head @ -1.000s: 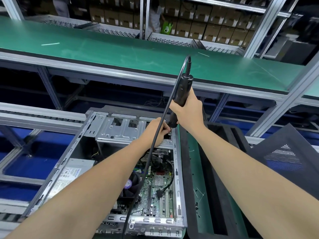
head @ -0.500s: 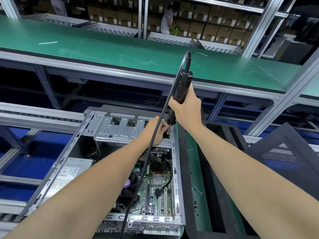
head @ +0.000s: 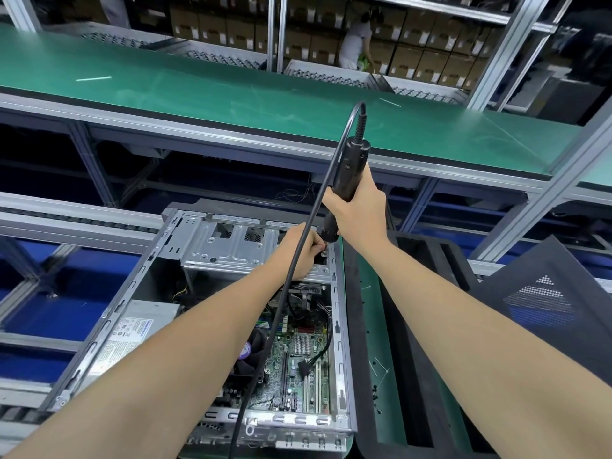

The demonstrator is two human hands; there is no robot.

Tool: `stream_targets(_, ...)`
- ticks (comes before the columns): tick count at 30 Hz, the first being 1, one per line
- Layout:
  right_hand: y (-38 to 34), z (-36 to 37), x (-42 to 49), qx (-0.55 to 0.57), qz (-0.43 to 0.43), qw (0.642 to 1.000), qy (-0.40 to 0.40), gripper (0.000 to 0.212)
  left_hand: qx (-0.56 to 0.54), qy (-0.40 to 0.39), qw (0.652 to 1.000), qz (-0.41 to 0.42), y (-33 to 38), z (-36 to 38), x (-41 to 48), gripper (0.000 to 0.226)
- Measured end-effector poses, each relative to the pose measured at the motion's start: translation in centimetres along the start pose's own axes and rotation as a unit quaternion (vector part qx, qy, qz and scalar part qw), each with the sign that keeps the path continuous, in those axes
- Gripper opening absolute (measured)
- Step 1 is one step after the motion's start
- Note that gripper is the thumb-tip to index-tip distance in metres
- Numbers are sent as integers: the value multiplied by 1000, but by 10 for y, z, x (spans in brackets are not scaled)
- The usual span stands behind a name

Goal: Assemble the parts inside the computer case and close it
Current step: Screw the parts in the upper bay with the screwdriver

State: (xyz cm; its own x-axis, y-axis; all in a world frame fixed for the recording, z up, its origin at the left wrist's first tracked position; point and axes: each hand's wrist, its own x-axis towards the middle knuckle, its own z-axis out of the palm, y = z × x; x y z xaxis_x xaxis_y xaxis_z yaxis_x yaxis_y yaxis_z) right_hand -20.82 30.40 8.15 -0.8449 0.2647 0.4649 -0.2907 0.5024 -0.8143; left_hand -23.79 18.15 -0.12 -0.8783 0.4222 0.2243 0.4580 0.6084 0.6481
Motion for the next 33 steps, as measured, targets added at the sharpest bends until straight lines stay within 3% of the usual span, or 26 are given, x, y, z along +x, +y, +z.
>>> stream_targets(27, 5, -3, 1, -27, 5, 999, -25, 31, -64, 9, 997, -41, 5, -13, -5, 20)
stream_targets(29, 4, -4, 1, -32, 5, 999, -31, 32, -90, 51, 994, -39, 8, -14, -9, 21)
stream_targets(33, 1, -7, 0, -42, 14, 998, -38, 31, -88, 301, 946, -79, 17, -18, -34, 17)
